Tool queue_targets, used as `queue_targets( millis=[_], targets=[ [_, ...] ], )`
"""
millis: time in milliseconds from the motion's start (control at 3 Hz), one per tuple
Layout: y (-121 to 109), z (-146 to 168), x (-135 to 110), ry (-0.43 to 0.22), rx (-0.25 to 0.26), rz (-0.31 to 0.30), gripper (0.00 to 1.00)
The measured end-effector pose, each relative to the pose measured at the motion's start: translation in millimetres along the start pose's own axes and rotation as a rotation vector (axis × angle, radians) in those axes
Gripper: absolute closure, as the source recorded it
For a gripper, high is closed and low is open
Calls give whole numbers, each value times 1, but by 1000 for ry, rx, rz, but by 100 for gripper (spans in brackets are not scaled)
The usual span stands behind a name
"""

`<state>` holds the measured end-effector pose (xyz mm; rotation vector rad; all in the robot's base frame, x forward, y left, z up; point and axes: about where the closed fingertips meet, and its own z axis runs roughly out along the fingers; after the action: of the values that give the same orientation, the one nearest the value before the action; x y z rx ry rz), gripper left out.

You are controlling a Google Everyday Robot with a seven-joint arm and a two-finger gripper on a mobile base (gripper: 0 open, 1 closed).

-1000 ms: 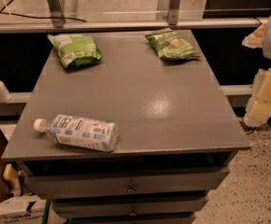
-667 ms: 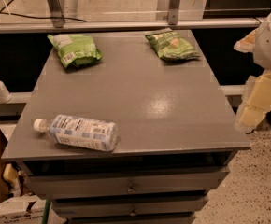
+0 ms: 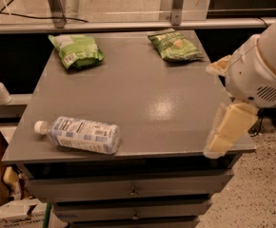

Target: Move blue plastic bottle near green jalapeno chip bag

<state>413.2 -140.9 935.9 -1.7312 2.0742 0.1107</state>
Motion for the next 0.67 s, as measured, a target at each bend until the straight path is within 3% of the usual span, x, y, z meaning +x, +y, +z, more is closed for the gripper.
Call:
queue_targets(
  millis=[667],
  targets=[
    [38,50,-71,-250,-93,-41,0]
  ],
)
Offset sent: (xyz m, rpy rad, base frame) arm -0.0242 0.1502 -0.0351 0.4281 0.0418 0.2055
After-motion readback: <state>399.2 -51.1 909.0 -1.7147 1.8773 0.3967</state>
